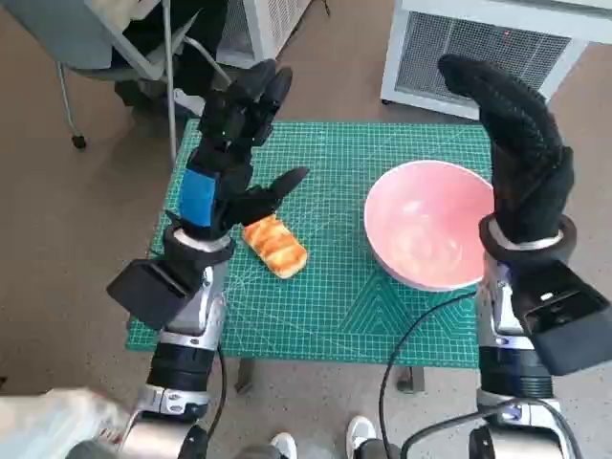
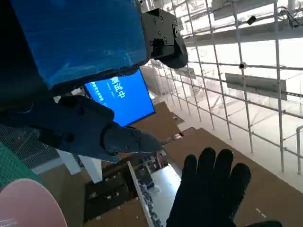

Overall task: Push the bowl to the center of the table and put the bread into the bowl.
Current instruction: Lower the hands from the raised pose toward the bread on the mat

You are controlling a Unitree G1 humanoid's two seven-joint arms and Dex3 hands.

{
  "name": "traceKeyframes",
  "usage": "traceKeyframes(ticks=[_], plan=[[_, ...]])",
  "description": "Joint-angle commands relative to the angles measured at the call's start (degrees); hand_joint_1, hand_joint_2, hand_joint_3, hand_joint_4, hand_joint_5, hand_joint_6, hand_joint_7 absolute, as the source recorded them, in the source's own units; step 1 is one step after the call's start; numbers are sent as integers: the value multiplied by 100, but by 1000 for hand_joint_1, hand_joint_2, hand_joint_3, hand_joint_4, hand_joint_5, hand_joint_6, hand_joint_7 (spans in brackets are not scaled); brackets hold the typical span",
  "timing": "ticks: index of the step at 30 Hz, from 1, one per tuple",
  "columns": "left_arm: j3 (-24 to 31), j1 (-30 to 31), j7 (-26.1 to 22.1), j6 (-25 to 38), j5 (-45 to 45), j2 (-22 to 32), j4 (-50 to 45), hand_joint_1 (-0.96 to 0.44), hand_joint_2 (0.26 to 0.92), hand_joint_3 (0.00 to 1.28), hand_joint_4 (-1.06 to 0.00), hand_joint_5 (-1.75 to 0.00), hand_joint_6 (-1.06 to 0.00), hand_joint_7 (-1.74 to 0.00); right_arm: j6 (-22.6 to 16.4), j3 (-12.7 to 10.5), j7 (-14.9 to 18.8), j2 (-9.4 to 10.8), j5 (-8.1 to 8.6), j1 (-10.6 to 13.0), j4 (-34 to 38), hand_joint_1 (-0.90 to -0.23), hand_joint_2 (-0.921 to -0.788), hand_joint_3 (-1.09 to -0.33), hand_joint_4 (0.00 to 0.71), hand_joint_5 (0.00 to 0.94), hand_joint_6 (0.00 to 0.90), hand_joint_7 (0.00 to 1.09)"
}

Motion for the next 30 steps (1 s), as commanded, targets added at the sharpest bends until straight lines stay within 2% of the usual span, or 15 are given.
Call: traceKeyframes(ticks=[1,12,20,26,30], plan=[[-12,-103,-13,-51,44,42,42,-306,921,172,-332,0,-107,-608,68,-6,12,-32,-65,103,18,-563,-921,-761,265,0,6,606],[-11,-99,-68,-63,6,46,51,-300,921,183,-328,0,-103,-613,70,5,48,-55,-32,120,27,-554,-921,-762,265,0,5,607],[-17,-79,-97,-58,-13,26,32,-289,921,204,-327,0,-99,-620,38,-68,86,-154,31,176,66,-553,-921,-763,263,0,4,608],[-20,-57,-124,-63,-46,11,45,-292,921,246,-328,0,-97,-624,-80,-320,139,-366,173,385,169,-555,-921,-767,261,0,1,611],[1,-45,-158,-78,-86,26,77,-304,921,273,-328,0,-97,-626,-235,-626,-10,-512,146,534,459,-547,-921,-774,258,0,-1,611]])
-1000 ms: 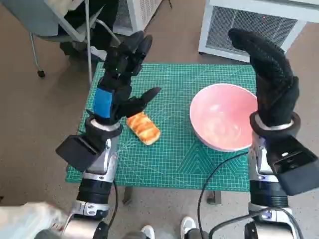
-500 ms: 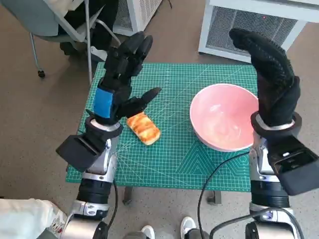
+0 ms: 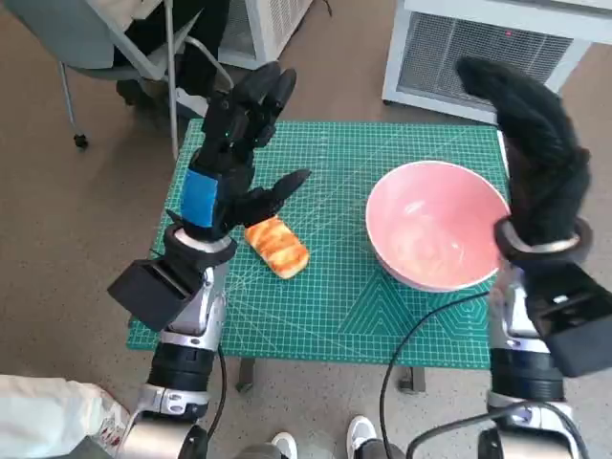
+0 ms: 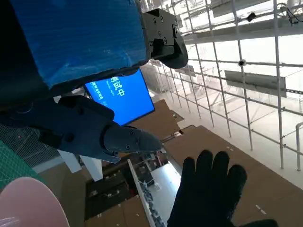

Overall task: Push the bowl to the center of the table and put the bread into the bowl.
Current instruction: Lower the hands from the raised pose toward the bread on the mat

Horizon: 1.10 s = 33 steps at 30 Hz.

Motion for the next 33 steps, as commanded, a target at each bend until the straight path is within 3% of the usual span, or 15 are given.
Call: traceKeyframes(ticks=[1,4,9,14,18,23,29,33], plan=[[25,-43,-62,-61,-60,33,85,-307,921,280,-328,0,-96,-626,-160,-409,-163,-212,33,321,471,-544,-921,-777,258,0,-1,610],[45,-38,-89,-59,-98,46,96,-320,921,292,-328,0,-96,-628,-272,-636,-326,-315,-44,334,873,-536,-921,-781,258,0,-1,601],[93,-46,-130,-54,-162,63,146,-331,921,302,-329,-1,-95,-628,-367,-1038,-609,-499,29,291,1808,-546,-921,-779,268,5,5,585],[130,-54,-147,-58,-186,54,189,-338,921,307,-331,-2,-95,-629,-460,-1282,-849,-626,38,198,2694,-551,-921,-767,279,4,46,518],[144,-52,-137,-60,-177,38,200,-340,921,309,-335,-4,-91,-626,-439,-1375,-1021,-693,17,134,3233,-544,-921,-767,272,2,55,485],[148,-42,-114,-34,-171,10,168,-341,921,309,-338,-5,-91,-623,-293,-1466,-983,-738,107,37,3951,-539,-921,-784,234,0,59,471],[163,-43,-104,-24,-163,6,159,-339,921,309,-339,-5,-92,-622,-61,-1416,-1144,-667,-29,-81,4539,-480,-921,-829,188,0,41,441],[181,-55,-110,-20,-167,20,177,-340,921,309,-339,-5,-92,-621,184,-1406,-1199,-556,-13,-169,4783,-457,-921,-846,174,1,34,424]])
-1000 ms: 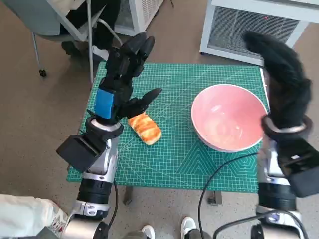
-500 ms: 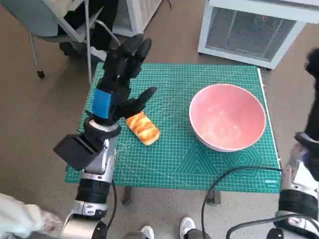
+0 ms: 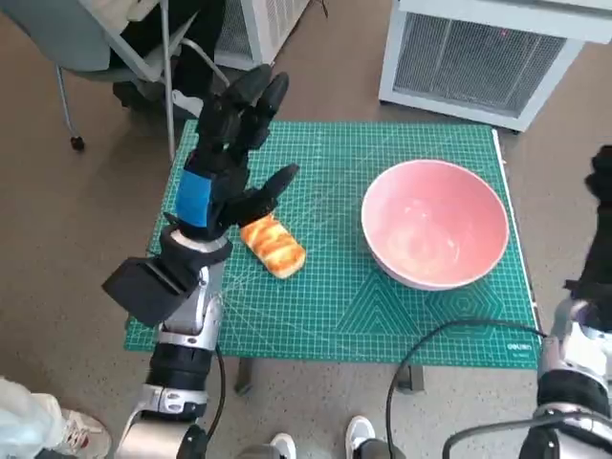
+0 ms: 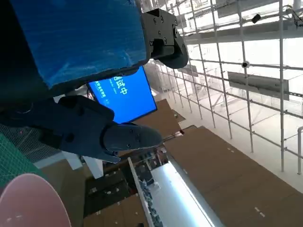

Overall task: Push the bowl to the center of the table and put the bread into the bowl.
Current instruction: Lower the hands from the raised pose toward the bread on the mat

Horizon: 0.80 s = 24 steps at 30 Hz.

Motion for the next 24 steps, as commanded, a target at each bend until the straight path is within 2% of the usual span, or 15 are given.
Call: traceKeyframes(ticks=[1,14,24], plan=[[29,-49,14,-6,-52,24,-9,-340,921,308,-339,-5,-92,-620,387,26,-128,188,21,-62,370,-451,-921,-847,173,2,34,421],[70,45,-6,53,-69,88,-201,-340,921,303,-340,-5,-96,-613,1293,81,-306,639,25,-396,749,-466,-921,-829,212,15,74,421],[119,184,34,56,-27,162,-325,-335,921,299,-340,-4,-107,-596,1548,150,-403,1003,-32,-695,809,-464,-921,-832,225,16,89,414]])
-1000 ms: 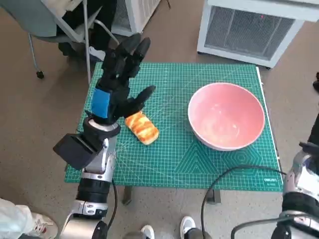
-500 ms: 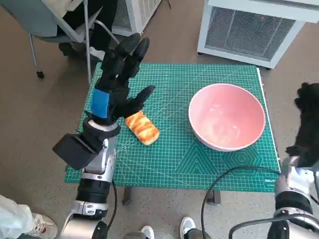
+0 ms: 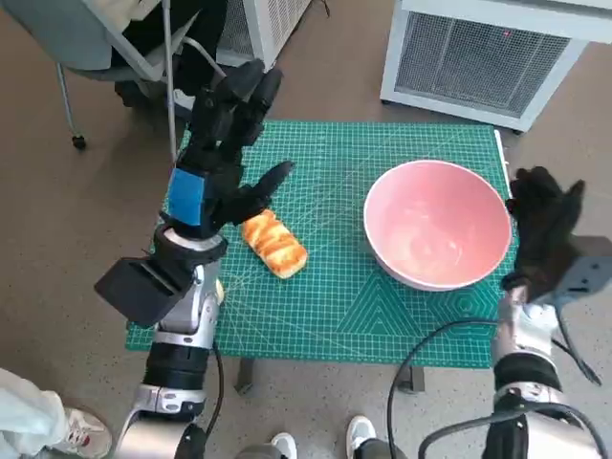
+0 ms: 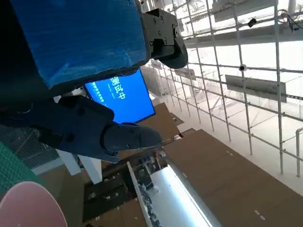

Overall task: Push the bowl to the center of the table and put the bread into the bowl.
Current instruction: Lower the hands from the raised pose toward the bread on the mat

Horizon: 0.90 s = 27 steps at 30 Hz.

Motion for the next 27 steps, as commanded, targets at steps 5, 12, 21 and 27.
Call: traceKeyframes(ticks=[5,12,21,27], plan=[[85,220,36,-29,-23,133,-116,-353,921,296,-340,-3,-114,-581,310,109,-75,272,-96,-193,166,-453,-921,-840,234,17,98,413],[115,365,88,-6,5,195,-260,-381,921,287,-342,-2,-159,-498,412,240,-71,409,-143,-377,185,-457,-921,-878,221,5,89,403],[170,564,189,-23,102,307,-386,-350,921,285,-337,-4,-184,-403,619,289,-124,613,-164,-633,228,-454,-921,-892,222,4,81,396],[210,631,205,-53,85,387,-386,-393,921,282,-327,-1,-197,-368,819,287,-155,752,-179,-812,255,-451,-921,-887,230,7,87,393]])
